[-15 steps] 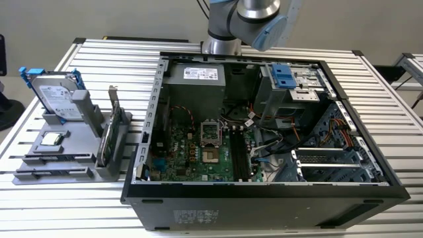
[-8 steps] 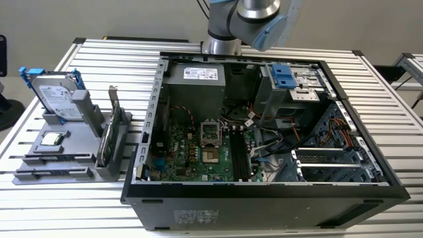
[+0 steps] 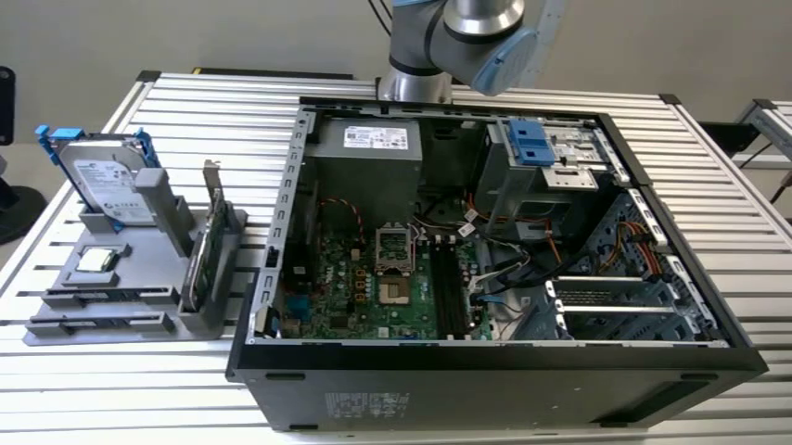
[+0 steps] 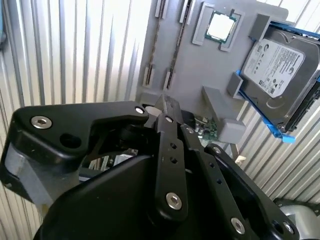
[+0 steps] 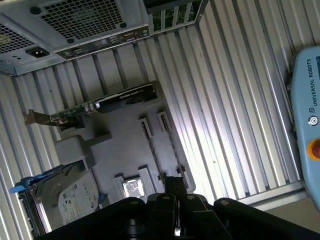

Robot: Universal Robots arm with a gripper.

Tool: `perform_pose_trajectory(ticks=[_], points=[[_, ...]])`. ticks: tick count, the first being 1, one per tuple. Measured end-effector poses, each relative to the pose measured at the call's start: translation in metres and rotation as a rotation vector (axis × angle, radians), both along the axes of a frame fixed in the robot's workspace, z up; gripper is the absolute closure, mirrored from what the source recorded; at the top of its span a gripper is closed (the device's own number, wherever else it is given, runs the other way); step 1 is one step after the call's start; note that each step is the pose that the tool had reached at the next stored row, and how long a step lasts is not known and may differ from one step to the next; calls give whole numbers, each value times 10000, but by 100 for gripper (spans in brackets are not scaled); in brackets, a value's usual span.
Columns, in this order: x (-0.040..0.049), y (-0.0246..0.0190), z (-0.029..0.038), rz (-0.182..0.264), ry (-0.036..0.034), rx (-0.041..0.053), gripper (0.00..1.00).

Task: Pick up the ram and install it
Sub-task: 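Pick up the ram and move it above insertion slot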

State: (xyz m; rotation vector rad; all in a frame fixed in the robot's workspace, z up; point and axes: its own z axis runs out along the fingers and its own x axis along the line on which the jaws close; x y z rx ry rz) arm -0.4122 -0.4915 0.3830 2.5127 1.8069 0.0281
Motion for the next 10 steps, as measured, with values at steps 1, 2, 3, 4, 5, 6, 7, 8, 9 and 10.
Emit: perform_pose_trajectory(ticks=[1,2,3,4,5,6,7,8,9,10], points=[[-1,0,0,-101,0,0,100],[-2,0,0,-194,1,0,100],[-3,0,0,-289,0,0,100],[-4,0,0,-388,0,0,100],[-5,0,0,-485,0,0,100],[-5,0,0,-585,0,0,100],[-6,0,0,-682,1,0,100],[-7,0,0,-774,1,0,100],[-8,0,0,-872,1,0,100],[-9,0,0,-968,1,0,100]])
